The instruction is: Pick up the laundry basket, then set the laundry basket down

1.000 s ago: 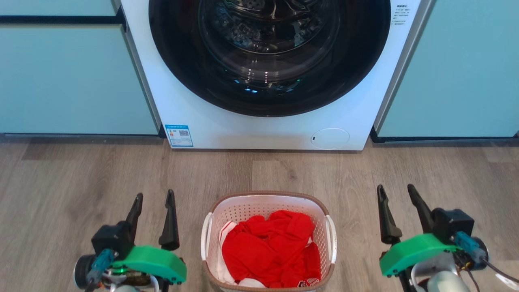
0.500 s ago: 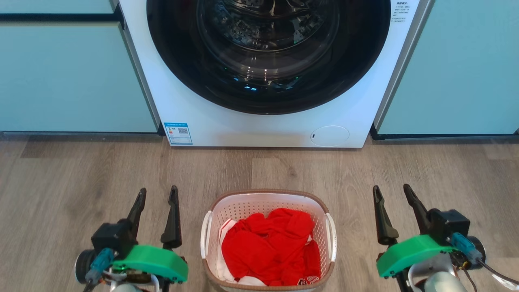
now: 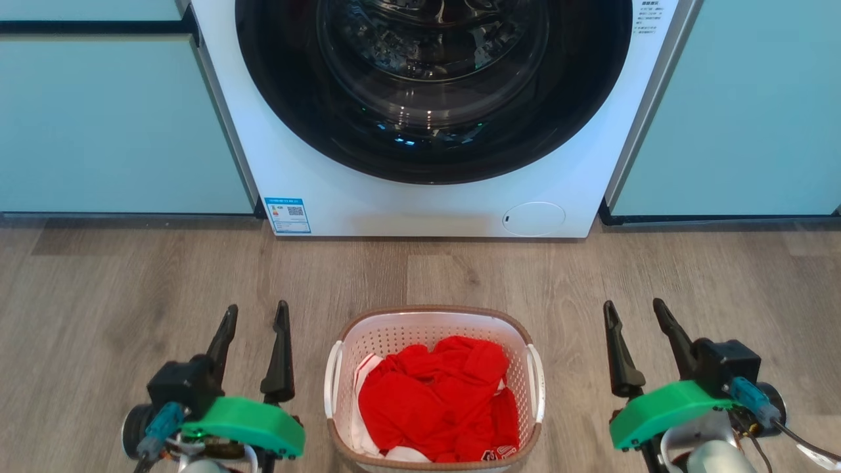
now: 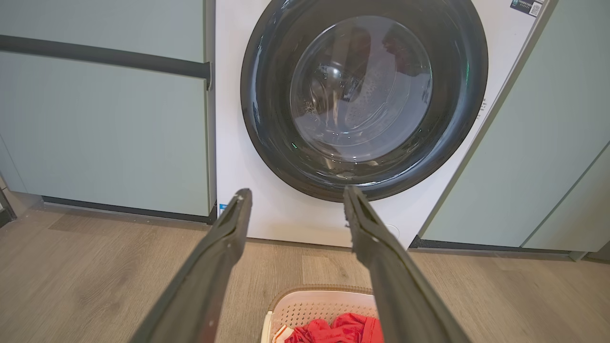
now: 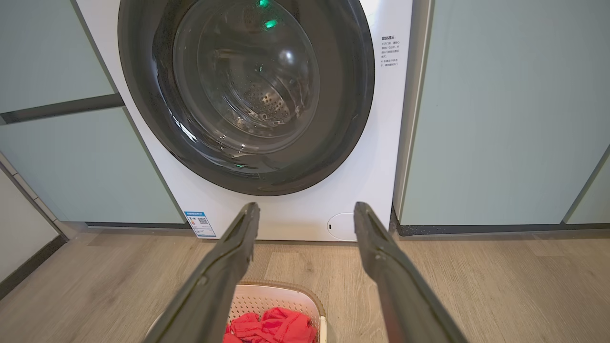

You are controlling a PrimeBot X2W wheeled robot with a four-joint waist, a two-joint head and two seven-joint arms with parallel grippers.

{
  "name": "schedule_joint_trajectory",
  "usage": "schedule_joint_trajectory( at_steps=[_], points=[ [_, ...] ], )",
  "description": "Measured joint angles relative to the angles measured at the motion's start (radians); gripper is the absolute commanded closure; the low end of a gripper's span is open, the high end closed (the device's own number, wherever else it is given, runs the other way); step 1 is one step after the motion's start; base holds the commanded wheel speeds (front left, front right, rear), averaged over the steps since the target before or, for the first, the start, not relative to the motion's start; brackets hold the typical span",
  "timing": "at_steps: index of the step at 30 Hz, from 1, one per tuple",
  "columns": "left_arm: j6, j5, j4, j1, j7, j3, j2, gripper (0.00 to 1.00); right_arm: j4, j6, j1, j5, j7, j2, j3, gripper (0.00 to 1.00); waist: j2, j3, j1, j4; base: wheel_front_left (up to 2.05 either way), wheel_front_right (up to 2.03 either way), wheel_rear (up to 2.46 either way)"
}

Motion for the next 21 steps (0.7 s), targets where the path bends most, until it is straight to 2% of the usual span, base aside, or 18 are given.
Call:
schedule_joint_trajectory(
  at_steps=[21],
  points=[
    [-0.001, -0.009, 0.0, 0.0, 0.0, -0.002, 0.0, 0.0, 0.017, 0.0, 0.0, -0.015, 0.0, 0.0, 0.0, 0.0, 0.0, -0.003, 0.0, 0.001, 0.0, 0.0, 0.0]
  ],
)
